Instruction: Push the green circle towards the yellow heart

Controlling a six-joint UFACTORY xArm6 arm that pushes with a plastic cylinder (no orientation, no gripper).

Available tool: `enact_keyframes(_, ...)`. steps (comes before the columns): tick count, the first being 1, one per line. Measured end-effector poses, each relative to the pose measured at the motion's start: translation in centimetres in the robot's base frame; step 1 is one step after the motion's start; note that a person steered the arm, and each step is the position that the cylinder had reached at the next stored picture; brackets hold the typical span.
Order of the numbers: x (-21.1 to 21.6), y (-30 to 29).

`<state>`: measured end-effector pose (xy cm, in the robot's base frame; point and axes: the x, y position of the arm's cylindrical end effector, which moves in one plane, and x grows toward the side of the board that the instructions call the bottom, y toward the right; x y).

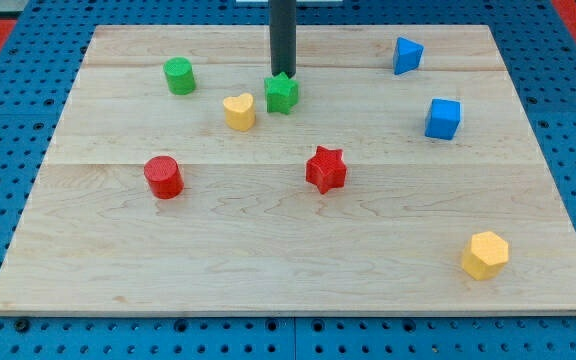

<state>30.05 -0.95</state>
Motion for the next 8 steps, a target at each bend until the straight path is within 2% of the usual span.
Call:
enact_keyframes(1, -3.1, 0.1)
enact_keyframes(2, -8.6, -3.2)
enact_keyframes(3, -9.7, -10.9)
enact_keyframes(4, -8.3, -17.9)
enact_keyframes(5, -4.7, -21.5)
enact_keyframes(6, -0.7, -14.7)
enact_keyframes(7, 0.2, -10.0)
enact_keyframes(8, 0.0, -10.2)
